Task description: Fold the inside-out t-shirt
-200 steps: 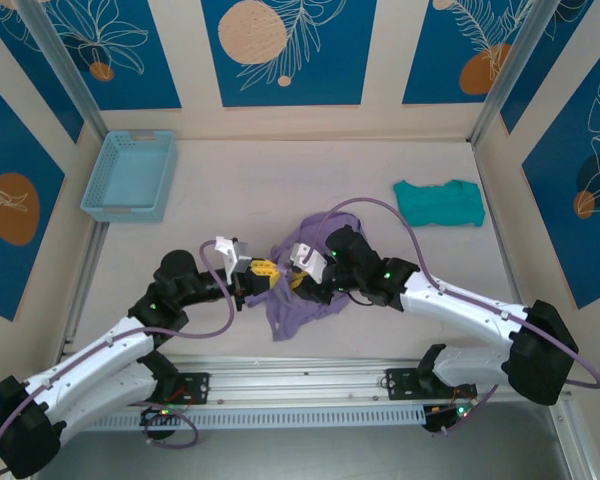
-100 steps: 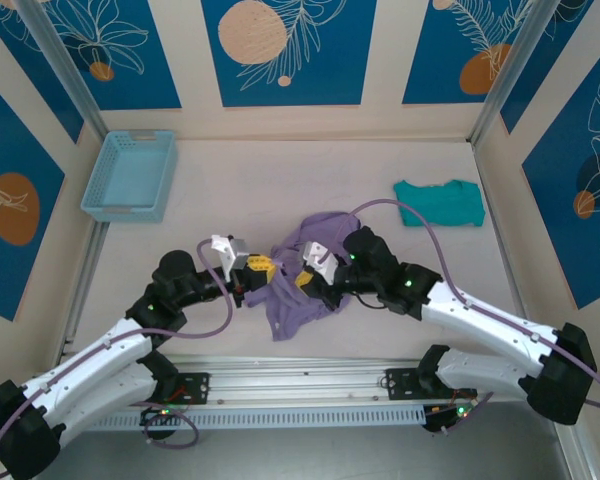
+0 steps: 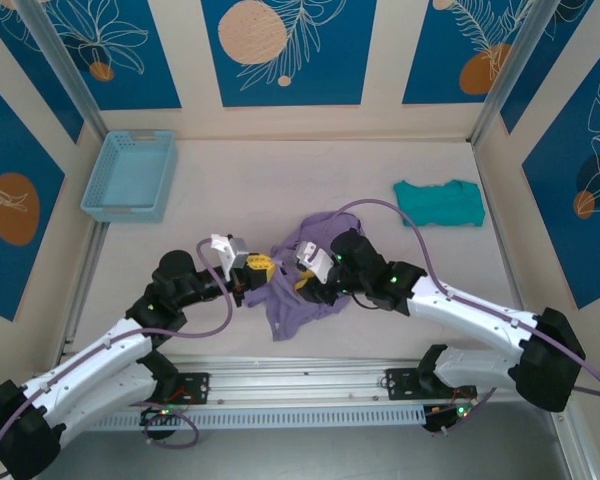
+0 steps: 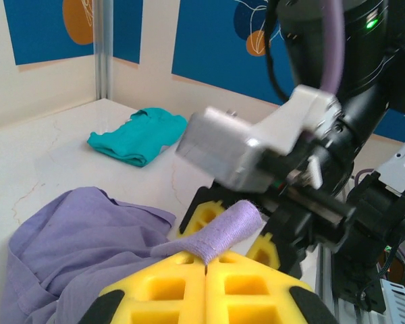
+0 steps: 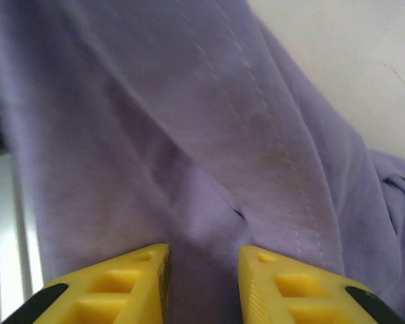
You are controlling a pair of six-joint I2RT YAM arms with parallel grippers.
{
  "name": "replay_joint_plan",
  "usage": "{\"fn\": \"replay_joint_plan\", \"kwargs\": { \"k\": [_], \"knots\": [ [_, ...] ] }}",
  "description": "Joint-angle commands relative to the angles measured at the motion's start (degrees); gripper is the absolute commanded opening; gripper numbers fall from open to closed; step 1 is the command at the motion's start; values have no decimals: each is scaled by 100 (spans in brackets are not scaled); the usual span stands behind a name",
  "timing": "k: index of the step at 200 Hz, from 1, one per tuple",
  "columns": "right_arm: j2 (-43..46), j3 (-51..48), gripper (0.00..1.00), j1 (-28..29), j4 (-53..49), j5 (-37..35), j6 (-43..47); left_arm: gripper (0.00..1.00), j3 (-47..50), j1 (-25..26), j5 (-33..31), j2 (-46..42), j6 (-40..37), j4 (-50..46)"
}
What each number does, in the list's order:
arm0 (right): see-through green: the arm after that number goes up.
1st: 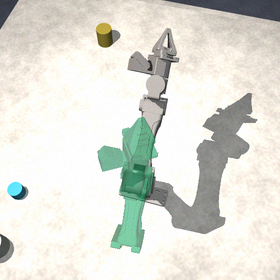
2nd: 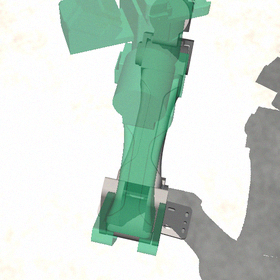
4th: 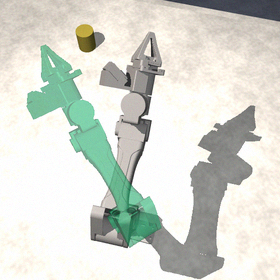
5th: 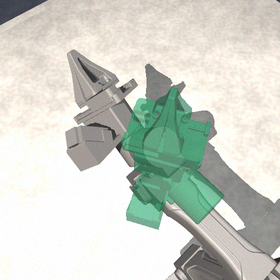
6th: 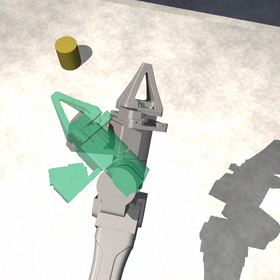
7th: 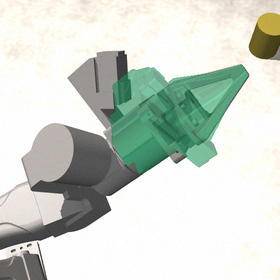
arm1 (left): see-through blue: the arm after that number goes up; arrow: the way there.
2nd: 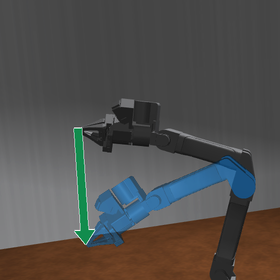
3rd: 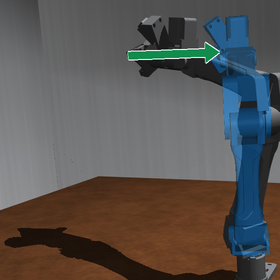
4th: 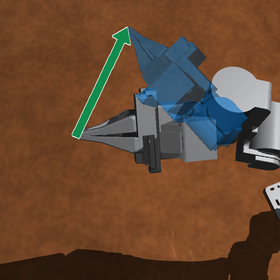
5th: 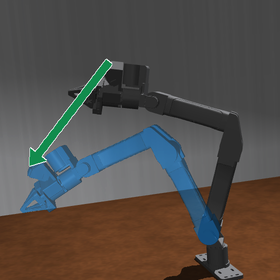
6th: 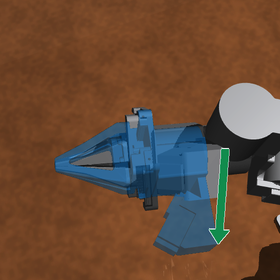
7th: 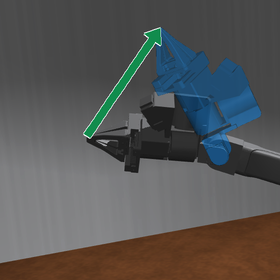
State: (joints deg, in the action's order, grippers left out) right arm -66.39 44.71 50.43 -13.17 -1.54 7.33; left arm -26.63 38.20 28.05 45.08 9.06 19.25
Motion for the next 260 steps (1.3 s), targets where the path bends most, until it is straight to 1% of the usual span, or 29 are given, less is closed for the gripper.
{"fn": "replay_joint_plan", "kwargs": {
  "k": [1, 16, 65, 99, 134, 158, 168, 186, 189, 196, 210, 218, 229, 235, 239, 260],
  "knots": [
    [-25, 147, 34, 45, -9, -529, 116, 0, -57, -73, 149, -64, 34, 159],
    [-62, 118, 32, 54, -37, -609, 163, 0, -53, -74, 140, -60, 33, 175],
    [-123, 74, 0, 104, -59, -566, 260, 0, -46, -84, -8, -84, 1, 172],
    [375, -89, 0, 103, -12, -197, 158, 0, -4, -104, -264, -176, -52, 128],
    [1112, -383, 0, -33, 214, 564, -167, 0, 48, -151, -351, -227, -56, 166],
    [1456, -549, 0, -256, 409, 1085, -434, 0, 54, -165, -342, -239, -61, 193],
    [1527, -576, 0, -314, 463, 1122, -499, 0, 62, -173, -310, -231, -57, 214],
    [1408, -466, 0, -299, 411, 787, -435, 0, 73, -184, -115, -198, -15, 298],
    [1359, -433, 2, -286, 404, 695, -426, 0, 71, -182, -65, -193, -6, 326],
    [1214, -332, 14, -271, 394, 505, -428, 0, 70, -188, 74, -161, 11, 384],
    [906, -125, 33, -298, 410, 246, -471, 0, 60, -184, 324, -101, 60, 502],
    [739, -26, 41, -346, 412, 199, -502, 0, 46, -181, 452, -73, 84, 534],
    [544, 59, 48, -453, 452, 188, -529, 0, 31, -181, 590, -43, 105, 537],
    [442, 97, 55, -521, 477, 201, -533, 0, 22, -184, 656, -29, 118, 536],
    [387, 122, 57, -565, 500, 225, -533, 0, 25, -185, 707, -15, 122, 530],
    [149, 166, 60, -766, 695, 399, -529, 0, -13, -182, 891, 76, 120, 543]
  ]
}}
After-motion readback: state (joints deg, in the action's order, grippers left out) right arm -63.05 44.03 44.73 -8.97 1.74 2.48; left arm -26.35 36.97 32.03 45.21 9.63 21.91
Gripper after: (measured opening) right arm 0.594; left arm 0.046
